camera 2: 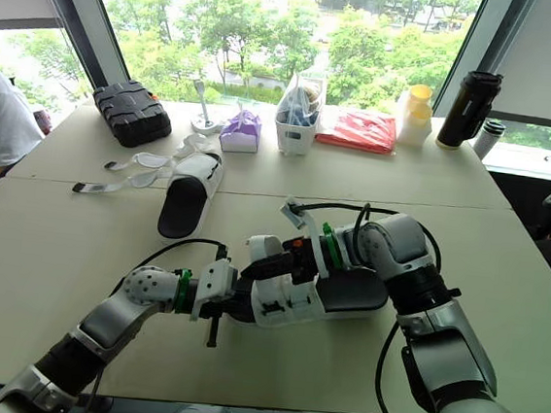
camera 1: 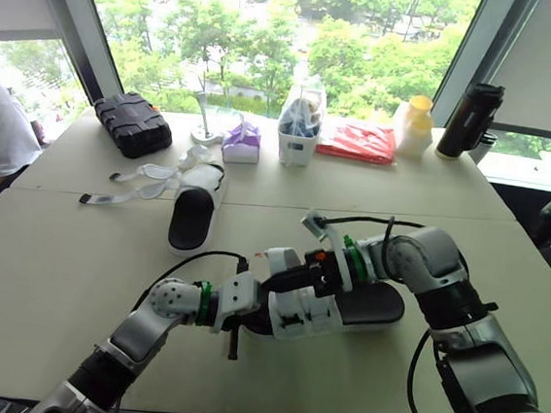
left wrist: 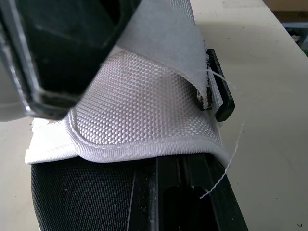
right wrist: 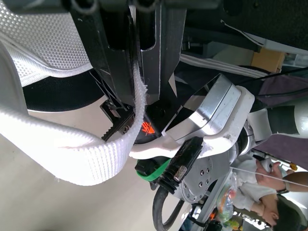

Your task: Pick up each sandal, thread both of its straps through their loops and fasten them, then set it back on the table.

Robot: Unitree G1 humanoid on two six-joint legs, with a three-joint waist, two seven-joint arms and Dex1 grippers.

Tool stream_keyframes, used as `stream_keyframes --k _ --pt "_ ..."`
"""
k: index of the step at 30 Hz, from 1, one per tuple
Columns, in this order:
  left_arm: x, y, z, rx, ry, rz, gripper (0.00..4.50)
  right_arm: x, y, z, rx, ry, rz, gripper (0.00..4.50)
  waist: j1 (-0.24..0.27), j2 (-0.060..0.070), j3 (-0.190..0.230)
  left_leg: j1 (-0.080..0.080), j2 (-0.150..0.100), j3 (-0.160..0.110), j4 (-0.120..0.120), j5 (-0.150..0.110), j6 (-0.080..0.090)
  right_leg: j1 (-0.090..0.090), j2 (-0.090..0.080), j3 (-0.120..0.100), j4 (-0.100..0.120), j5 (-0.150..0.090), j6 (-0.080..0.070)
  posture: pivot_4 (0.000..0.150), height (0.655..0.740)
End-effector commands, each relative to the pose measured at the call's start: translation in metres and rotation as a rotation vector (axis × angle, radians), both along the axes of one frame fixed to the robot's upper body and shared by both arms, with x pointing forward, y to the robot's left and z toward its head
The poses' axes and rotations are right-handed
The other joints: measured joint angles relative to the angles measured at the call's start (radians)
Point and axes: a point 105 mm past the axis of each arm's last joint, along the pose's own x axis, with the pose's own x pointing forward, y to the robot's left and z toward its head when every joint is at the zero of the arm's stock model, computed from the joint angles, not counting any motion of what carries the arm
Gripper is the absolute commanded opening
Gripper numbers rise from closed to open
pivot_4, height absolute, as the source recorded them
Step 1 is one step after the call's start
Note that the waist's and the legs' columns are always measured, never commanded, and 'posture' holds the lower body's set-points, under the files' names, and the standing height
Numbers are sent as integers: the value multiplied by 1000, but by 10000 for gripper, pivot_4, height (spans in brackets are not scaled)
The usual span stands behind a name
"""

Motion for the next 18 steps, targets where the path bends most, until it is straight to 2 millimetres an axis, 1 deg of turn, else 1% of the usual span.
stream_keyframes --k 1,4,9,13,16,18 --pt "-23 21 -72 238 205 40 0 2 -7 -5 -26 1 -10 446 0 0 0 0 0 0 0 0 0 0 0 0 0 0 0 1500 7400" --pt "-21 21 -71 237 201 43 0 4 -7 -11 -42 -41 -20 446 0 0 0 0 0 0 0 0 0 0 0 0 0 0 0 1500 7400" --pt "-20 21 -70 235 196 46 0 17 -8 -23 -60 -207 -52 446 -5 -5 -6 1 0 0 0 0 0 1 0 0 0 0 0 1500 7400" --pt "-19 22 -70 237 194 51 0 23 -9 -23 -43 -279 -62 446 -5 -7 -9 2 1 1 0 -1 -2 1 1 0 0 -2 -2 1500 7400" --pt "-19 23 -70 238 194 51 0 26 -9 -21 -33 -330 -54 446 -3 -5 -10 2 1 0 -1 0 0 1 1 0 0 -2 -2 1500 7400" --pt "-19 23 -70 239 195 50 0 30 -8 -21 -31 -370 -65 446 -2 -5 -10 1 1 0 -1 0 0 0 1 0 0 0 2 1500 7400"
